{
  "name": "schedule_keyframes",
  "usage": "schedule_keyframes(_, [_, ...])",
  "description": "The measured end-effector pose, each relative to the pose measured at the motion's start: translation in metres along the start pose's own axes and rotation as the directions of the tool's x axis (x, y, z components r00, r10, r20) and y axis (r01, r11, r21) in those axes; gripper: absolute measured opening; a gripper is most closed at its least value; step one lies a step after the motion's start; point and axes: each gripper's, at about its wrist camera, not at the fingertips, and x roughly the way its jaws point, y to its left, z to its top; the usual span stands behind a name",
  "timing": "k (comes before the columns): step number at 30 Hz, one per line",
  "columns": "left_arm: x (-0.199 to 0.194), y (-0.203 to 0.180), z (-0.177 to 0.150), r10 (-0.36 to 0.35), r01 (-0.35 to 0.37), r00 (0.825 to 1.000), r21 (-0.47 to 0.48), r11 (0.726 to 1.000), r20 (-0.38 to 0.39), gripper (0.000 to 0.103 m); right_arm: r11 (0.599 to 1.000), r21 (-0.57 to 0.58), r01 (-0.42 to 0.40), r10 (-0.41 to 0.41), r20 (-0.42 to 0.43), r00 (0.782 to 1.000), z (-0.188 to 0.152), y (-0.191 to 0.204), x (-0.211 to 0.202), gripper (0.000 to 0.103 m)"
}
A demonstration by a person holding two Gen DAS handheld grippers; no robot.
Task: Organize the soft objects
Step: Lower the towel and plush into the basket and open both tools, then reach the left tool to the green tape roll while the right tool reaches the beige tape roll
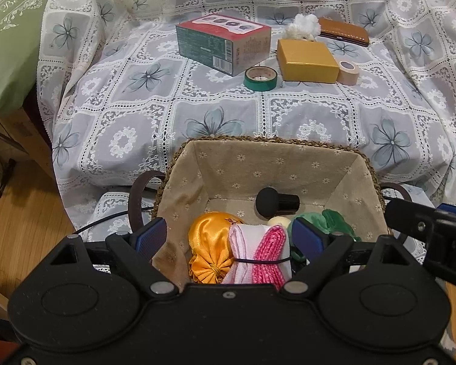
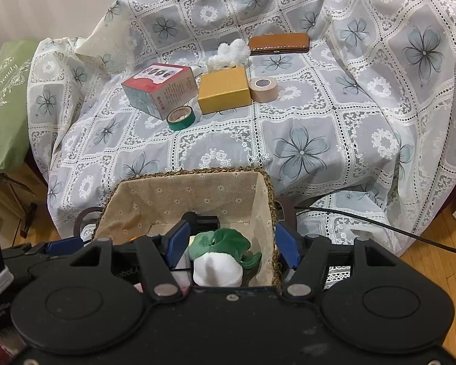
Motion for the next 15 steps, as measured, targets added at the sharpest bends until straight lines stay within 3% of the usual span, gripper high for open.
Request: schedule_keyframes(15, [0.020,0.006,0.011,-0.004,0.002,0.999,-0.040,0.999,-0.045,0.087,1.000,0.016,0.014,-0.013,-0.035,0.999,0.030,-0.001,0.025,0.065])
